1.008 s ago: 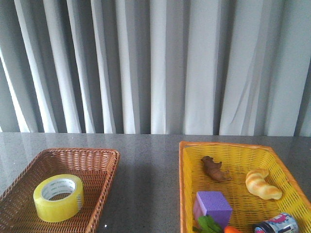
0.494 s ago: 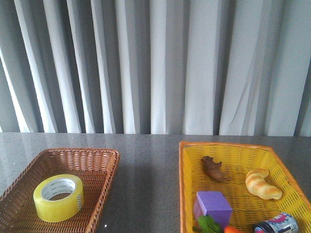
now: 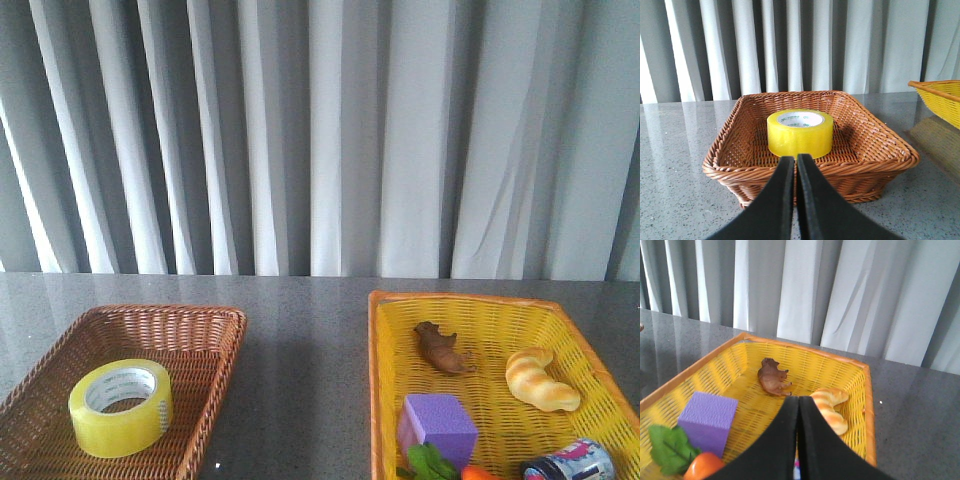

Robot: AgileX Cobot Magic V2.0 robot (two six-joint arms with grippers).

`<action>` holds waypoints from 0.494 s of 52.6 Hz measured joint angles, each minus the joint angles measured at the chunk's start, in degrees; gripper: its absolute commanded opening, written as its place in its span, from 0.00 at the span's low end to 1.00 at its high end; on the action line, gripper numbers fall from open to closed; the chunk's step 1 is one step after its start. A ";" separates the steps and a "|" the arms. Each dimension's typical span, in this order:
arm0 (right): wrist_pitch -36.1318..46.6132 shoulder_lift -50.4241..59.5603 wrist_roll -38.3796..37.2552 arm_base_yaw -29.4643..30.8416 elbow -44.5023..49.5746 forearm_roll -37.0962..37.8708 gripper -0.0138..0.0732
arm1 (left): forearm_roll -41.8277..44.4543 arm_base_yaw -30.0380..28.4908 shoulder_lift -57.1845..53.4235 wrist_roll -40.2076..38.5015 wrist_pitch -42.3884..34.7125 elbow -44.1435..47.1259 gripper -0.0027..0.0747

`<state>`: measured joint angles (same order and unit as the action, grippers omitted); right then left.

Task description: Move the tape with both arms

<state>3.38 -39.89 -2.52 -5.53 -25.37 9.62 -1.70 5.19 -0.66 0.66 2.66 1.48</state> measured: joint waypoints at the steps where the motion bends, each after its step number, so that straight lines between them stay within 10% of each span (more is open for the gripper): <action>1: 0.51 1.63 0.00 0.00 1.92 0.00 0.15 | 0.00 0.00 0.00 0.00 0.00 0.00 0.03; 26: -0.13 31.49 -0.16 0.02 26.83 -5.03 0.15 | -0.05 0.00 0.00 0.00 0.00 0.00 0.03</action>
<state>3.24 -8.40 -2.68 -5.51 1.46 4.60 -1.75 5.19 -0.66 0.66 2.66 1.48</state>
